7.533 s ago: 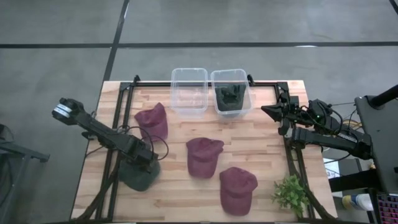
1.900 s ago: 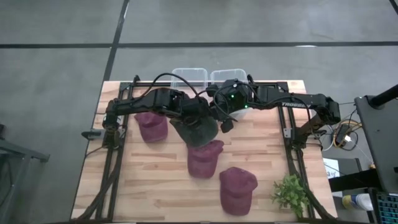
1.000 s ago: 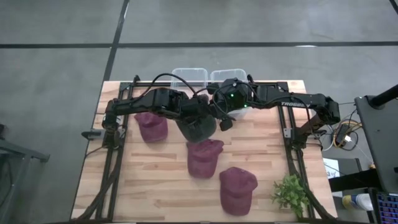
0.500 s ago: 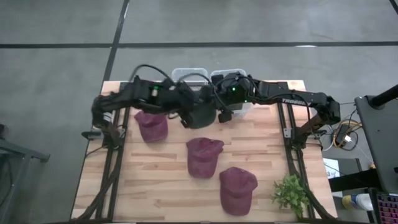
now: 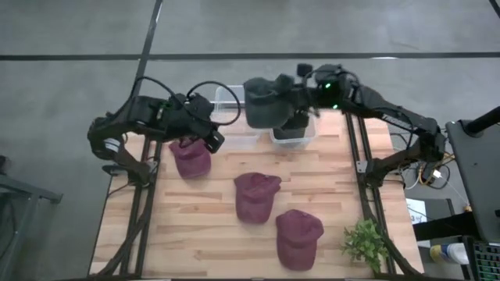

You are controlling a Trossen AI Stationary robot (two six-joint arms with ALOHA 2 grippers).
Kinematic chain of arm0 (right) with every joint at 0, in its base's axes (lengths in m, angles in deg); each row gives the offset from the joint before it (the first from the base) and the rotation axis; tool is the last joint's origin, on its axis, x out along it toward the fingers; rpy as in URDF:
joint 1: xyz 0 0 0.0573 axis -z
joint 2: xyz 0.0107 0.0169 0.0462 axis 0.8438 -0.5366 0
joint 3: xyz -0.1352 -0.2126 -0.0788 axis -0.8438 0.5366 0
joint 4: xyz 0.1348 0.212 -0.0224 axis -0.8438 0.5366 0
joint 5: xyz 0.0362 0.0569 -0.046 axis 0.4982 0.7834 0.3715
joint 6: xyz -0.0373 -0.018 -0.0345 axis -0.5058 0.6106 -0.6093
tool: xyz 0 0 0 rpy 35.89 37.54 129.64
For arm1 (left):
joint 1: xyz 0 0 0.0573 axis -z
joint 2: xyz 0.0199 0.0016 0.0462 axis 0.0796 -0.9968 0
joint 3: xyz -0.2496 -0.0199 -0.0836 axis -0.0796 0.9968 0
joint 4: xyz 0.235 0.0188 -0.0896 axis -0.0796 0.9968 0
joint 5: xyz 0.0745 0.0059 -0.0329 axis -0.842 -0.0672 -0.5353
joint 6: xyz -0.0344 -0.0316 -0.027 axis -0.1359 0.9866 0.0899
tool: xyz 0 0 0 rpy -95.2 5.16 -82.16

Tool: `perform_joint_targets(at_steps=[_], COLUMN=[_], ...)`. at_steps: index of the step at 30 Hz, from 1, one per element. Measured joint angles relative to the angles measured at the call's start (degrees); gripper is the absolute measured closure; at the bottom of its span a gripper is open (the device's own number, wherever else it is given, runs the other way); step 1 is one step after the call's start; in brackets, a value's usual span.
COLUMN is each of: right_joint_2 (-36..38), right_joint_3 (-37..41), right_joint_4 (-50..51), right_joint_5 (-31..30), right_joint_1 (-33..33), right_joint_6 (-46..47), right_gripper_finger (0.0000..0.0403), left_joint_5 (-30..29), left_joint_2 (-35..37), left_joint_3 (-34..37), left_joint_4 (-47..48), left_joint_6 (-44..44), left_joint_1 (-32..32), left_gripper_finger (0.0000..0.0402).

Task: Pick & Place hat
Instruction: Put the black cap into the right transparent bin

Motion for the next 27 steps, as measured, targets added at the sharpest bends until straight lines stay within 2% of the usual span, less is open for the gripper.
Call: perform_joint_targets(at_steps=[4,6,12,18,25,27], right_joint_2=[1.9,2.2,1.5,0.3,0.8,0.9], right_joint_3=[0.5,0.9,1.7,4.1,8.5,9.6], right_joint_4=[2.2,4.3,10.6,10.7,10.5,9.4], right_joint_5=[9.1,11.6,11.9,12.2,12.2,13.9], right_joint_1=[5.3,7.4,11.7,14.2,17.5,18.2], right_joint_6=[1.6,1.5,0.6,-0.6,-0.3,-0.3], right_gripper_finger=[0.0395,0.0395,0.0395,0.0395,0.0395,0.0395], left_joint_5=[-0.1,-0.1,-0.1,-0.1,0.3,0.3], left_joint_2=[2.2,3.3,7.3,11.7,17.1,18.5], left_joint_3=[9.0,14.1,28.9,40.7,49.7,51.3], left_joint_4=[0.0,0.0,0.0,-1.9,-5.8,-7.8], left_joint_6=[2.9,5.1,13.3,20.0,24.7,25.0], left_joint_1=[0.0,0.0,0.0,0.1,0.2,0.2], left_gripper_finger=[0.0204,0.0204,0.0204,0.0204,0.0204,0.0204])
